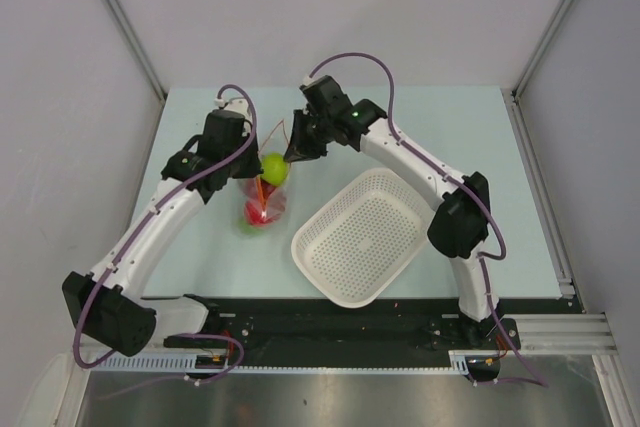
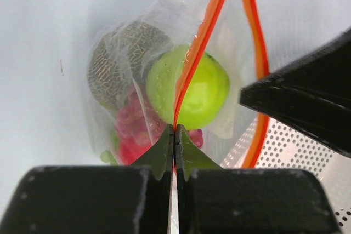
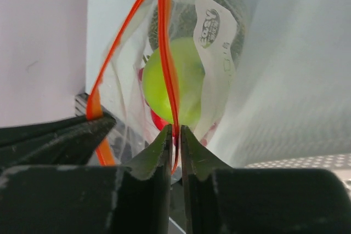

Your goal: Open the zip-top bag and remove the fake food

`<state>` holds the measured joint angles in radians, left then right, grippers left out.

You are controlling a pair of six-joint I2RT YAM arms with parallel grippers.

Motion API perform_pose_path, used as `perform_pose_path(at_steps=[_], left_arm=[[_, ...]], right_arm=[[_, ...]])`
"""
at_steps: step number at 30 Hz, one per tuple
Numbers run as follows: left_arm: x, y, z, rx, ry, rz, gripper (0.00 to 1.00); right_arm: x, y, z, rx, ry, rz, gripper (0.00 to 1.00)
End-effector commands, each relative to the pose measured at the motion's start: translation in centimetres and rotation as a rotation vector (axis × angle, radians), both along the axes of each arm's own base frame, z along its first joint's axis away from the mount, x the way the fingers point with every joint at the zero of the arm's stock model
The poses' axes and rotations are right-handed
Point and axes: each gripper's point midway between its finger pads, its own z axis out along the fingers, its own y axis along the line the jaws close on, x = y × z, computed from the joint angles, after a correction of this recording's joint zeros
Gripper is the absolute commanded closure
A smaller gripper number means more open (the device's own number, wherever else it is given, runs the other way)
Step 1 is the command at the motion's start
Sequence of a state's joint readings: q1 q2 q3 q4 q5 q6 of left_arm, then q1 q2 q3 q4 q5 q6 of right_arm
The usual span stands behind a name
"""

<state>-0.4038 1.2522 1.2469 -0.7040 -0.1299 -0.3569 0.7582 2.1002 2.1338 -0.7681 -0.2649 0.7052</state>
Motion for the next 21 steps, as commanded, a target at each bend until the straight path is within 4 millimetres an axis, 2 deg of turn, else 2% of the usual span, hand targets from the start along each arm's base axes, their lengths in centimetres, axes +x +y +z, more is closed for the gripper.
perform_pose_path(at_steps=[1, 3, 6, 8, 11, 14, 16, 18, 20, 21], left_arm=[[0.2, 0.9, 2.8, 0.023, -0.085, 0.015, 1.0], [0.3, 0.7, 3.7, 0.005, -0.115, 0.005, 1.0], [0.0, -0.3, 4.7, -0.054, -0.142, -0.028, 1.0], [-0.3, -1.3, 4.6, -0.103, -0.128, -0.061, 1.0], [-0.5, -2.1, 4.2, -0.146, -0.115, -0.078, 1.0], [-0.5, -2.3, 3.9, -0.151, -0.112, -0.081, 1.0], [-0.4, -2.3, 3.6, -0.147, -0.105, -0.082, 1.0], [-0.3, -2.4, 3.6, -0.152, -0.106, -0.079, 1.0], [-0.4, -2.9, 3.7, -0.172, -0.103, -0.099, 1.0], [-0.3, -2.9, 3.8, -0.175, -0.106, -0.1, 1.0]], right_arm=[[-0.6, -3.5, 2.6, -0.088, -0.119, 0.033, 0.82], [-0.4, -5.1, 1.9, -0.158, -0.115, 0.026, 0.75], [-0.4, -7.0, 1.9, -0.239, -0.159, 0.053, 0.62], [-0.5, -7.2, 3.3, -0.244, -0.207, 0.081, 0.57], [-1.4, -6.0, 5.8, -0.223, -0.296, 0.12, 0.53], [-2.3, -4.7, 7.1, -0.203, -0.339, 0.14, 0.53], [-2.3, -4.2, 7.0, -0.191, -0.333, 0.148, 0.57], [-2.4, -3.4, 5.9, -0.172, -0.296, 0.166, 0.68], [-2.7, -2.7, 4.8, -0.165, -0.256, 0.175, 0.71], [-2.7, -2.5, 3.6, -0.173, -0.227, 0.169, 0.71]])
